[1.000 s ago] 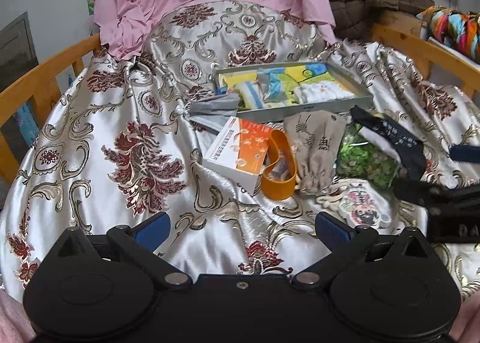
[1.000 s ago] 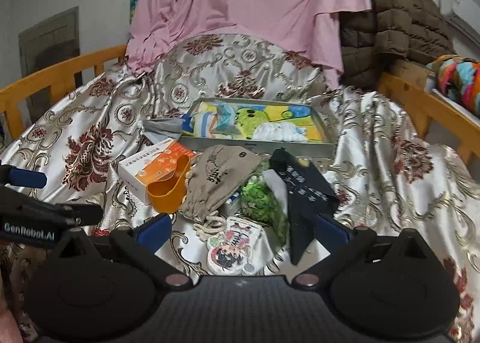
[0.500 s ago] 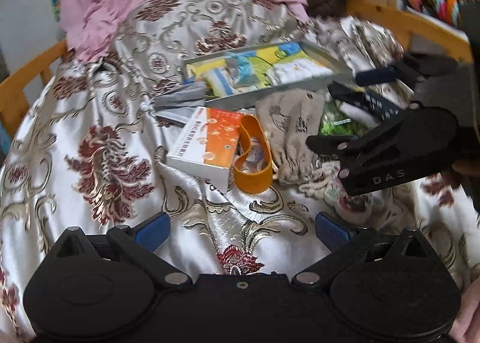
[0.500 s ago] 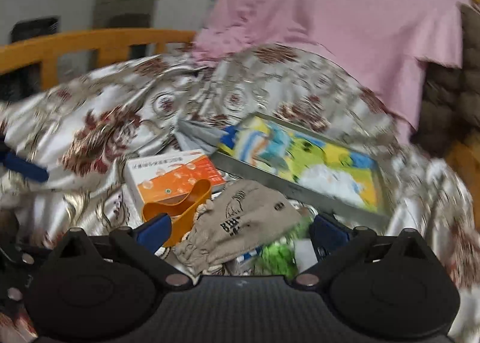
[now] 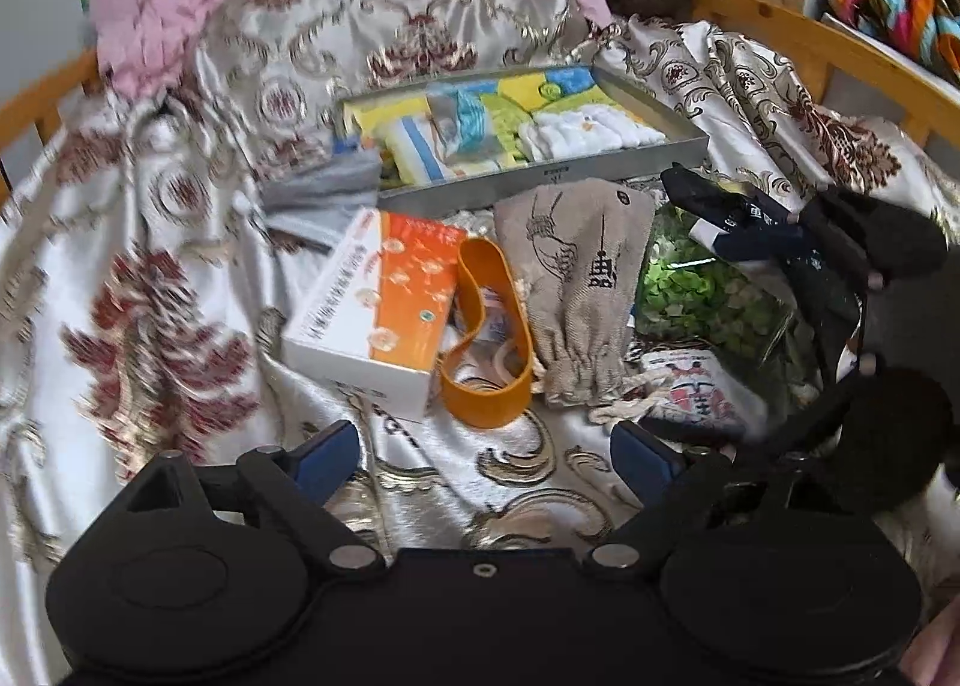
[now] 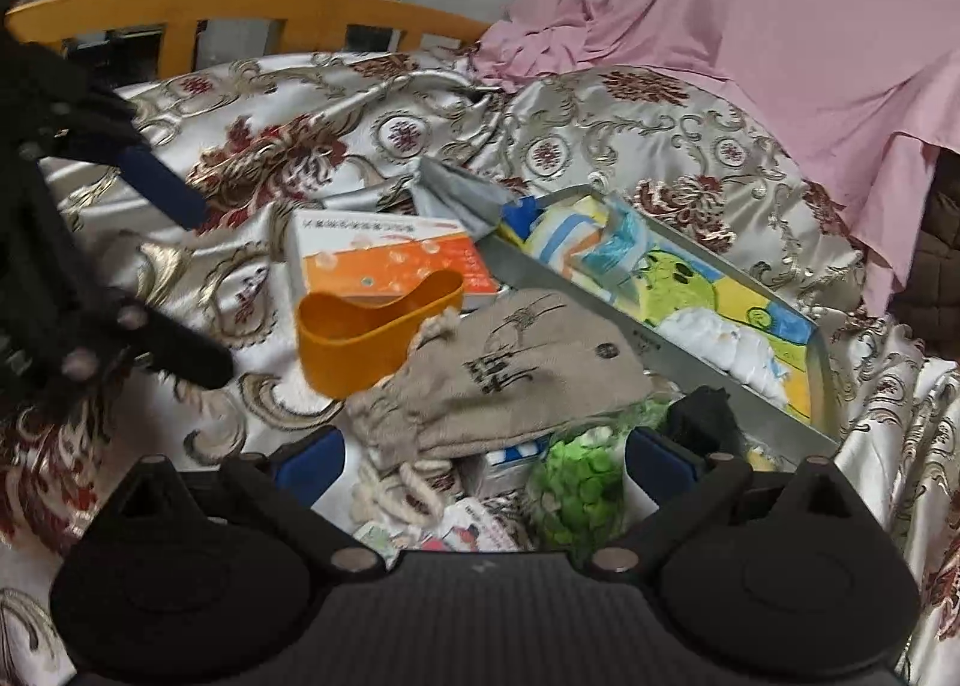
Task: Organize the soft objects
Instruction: 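Grasp the orange rubber band with the left tool while the right tool reaches toward the beige pouch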
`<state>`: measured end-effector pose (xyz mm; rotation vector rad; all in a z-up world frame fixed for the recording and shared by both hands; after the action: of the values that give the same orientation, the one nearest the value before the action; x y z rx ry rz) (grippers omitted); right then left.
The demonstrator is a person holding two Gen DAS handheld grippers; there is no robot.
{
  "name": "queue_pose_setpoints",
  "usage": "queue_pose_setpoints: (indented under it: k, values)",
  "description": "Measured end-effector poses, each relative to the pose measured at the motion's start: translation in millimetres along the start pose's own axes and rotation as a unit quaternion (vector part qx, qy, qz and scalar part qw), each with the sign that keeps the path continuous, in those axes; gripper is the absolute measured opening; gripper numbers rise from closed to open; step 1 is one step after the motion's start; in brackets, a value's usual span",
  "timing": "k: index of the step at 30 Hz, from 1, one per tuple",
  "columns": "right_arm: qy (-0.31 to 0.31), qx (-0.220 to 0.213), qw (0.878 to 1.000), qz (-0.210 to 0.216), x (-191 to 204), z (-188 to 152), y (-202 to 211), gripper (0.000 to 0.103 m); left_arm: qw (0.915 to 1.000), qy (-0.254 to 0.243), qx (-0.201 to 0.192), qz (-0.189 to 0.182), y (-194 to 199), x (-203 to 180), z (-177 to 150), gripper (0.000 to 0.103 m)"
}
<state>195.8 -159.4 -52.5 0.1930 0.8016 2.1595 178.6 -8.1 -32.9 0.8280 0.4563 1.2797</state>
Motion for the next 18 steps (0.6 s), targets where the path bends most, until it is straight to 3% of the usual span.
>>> queue_pose_setpoints:
  k: [6, 12, 18]
  values:
    - [0.025, 0.011, 0.999, 0.019, 13.1, -6.9, -6.8, 0.100, 0.9991, 0.035, -0.002, -0.024, -17.6, 5.2, 7.0, 0.090]
    - [0.026, 0.023, 0.999, 0.018, 20.4, -10.3, -16.2, 0.098, 0.9948, 0.088, 0.010, -0.050, -40.3, 15.1, 8.5, 0.078]
    - [-0.004, 0.021, 1.000, 0.020, 15.2, -7.8, -18.0, 0.098, 0.9895, 0.135, 0.021, -0.048, -57.3, 24.5, 7.2, 0.074]
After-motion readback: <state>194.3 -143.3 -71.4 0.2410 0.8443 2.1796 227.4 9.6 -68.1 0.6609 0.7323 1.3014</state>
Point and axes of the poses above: each gripper's, at about its wrist camera, not at the fingertips, and y roughly against the way its jaws point, x to its left, z to its top, the point moved 1 cm from there along -y, roughly the way its jaws point, and after that the axes turned 14 degrees about -y, right-handed, at the moved point
